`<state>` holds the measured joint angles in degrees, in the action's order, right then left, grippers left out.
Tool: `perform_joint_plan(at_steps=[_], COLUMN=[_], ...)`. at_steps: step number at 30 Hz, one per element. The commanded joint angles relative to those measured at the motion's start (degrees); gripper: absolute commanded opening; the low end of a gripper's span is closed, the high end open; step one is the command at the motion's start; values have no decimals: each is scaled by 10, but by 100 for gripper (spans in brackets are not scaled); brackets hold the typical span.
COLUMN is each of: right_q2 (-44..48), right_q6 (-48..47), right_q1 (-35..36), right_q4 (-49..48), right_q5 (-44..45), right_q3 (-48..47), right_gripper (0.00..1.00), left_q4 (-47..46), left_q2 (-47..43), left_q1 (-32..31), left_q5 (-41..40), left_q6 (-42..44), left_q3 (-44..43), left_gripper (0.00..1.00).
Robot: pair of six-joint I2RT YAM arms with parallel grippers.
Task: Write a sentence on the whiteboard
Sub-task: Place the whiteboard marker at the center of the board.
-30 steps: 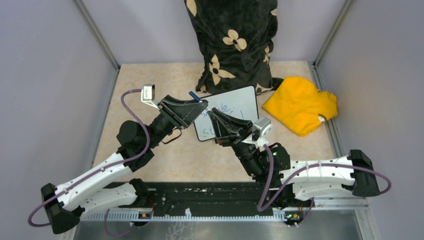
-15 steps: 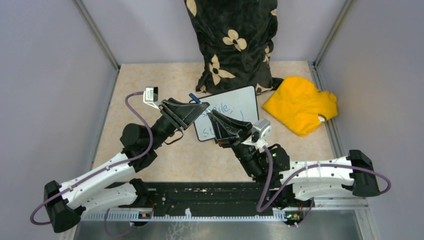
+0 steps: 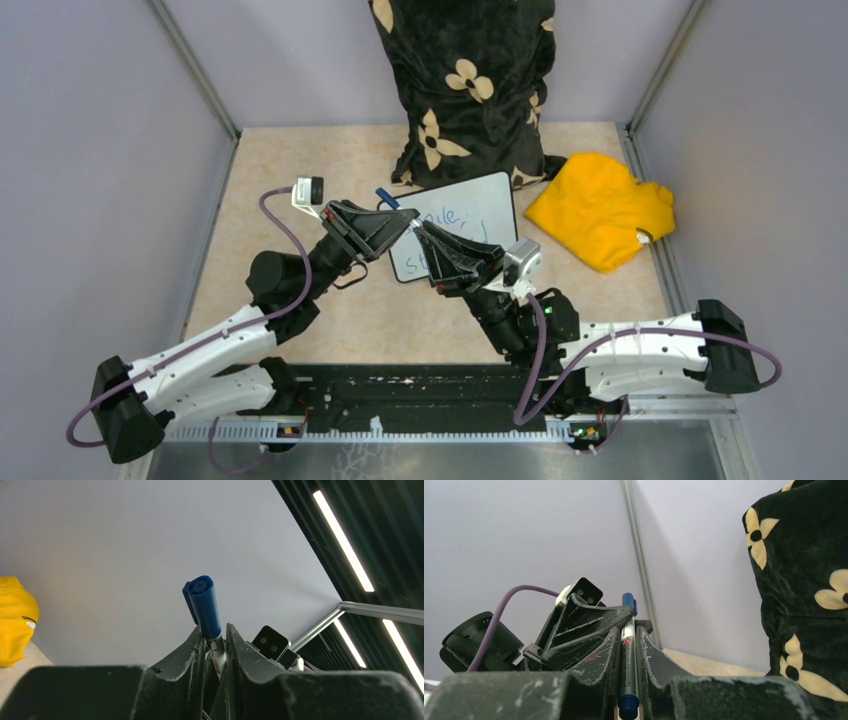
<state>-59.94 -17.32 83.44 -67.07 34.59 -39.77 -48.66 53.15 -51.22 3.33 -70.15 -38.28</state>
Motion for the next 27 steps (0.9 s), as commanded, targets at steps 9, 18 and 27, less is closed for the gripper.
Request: perform_joint_plan(at_steps=[9,18,27], right_q2=[8,24,116], right_q6=[5,29,71], right_q1=[-1,-1,-1], right_q4=[-8,35,281], right_q5=[-2,6,61], right_q3=[-7,-10,-22], right_gripper=[0,25,57], left_q4=[-41,11,481], left_q2=[-5,-25,-78], left_q1=[8,15,21], left_q5=[9,-12,-143], left_q6=[-7,21,303], left_q3=[2,0,-166], left_gripper=[15,0,0])
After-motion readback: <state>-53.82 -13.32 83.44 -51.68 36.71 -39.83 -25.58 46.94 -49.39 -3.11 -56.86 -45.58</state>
